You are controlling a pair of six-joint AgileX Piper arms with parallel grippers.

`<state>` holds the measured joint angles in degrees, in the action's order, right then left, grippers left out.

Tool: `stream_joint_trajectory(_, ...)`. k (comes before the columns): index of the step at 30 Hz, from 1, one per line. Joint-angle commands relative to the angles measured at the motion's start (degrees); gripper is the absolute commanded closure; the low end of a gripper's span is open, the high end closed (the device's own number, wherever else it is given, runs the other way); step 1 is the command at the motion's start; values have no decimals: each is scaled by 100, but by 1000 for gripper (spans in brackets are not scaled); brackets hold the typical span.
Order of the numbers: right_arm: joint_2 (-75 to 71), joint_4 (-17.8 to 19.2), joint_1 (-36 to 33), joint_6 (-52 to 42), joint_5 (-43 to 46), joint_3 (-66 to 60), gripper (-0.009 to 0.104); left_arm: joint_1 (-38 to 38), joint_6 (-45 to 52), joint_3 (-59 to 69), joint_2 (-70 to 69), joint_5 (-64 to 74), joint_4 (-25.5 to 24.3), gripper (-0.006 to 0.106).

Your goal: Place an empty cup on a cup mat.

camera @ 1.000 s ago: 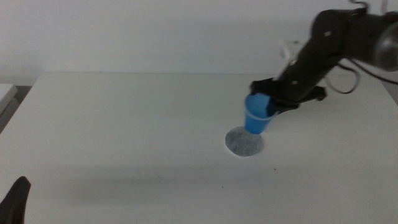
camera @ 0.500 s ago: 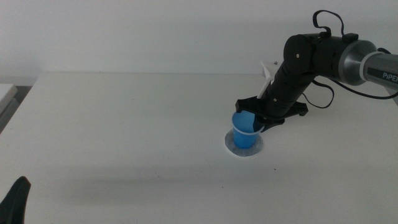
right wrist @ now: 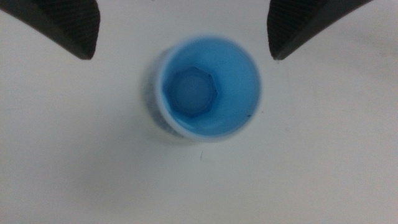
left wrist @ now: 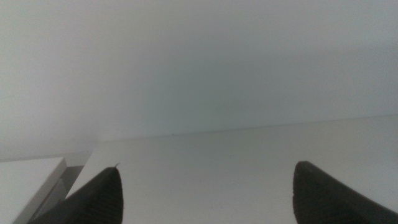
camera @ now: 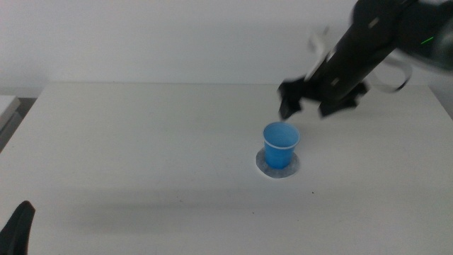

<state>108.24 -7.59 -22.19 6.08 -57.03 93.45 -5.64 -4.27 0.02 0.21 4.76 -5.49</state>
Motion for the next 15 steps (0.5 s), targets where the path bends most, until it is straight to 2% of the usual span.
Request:
stream_joint_trajectory(1, -582, 394, 109, -108, -206, 19, 12, -14, -16, -2, -21, -70, 39, 7)
stream_joint_trajectory(3, -915, 563, 195, -49, -450, 10, 12, -14, -16, -2, -21, -70, 39, 7)
stream_joint_trajectory(10, -2364, 543, 676, -61, -305, -933, 12, -14, -16, -2, -21, -70, 39, 7)
stream_joint_trajectory(13, -3126, -150, 1285, -300, -5, -1725, 12, -14, -16, -2, -21, -70, 39, 7)
stream_joint_trajectory(15, -3693, -250, 1654, -555, 357, -2398, 12, -14, -16, -2, -21, -70, 39, 7)
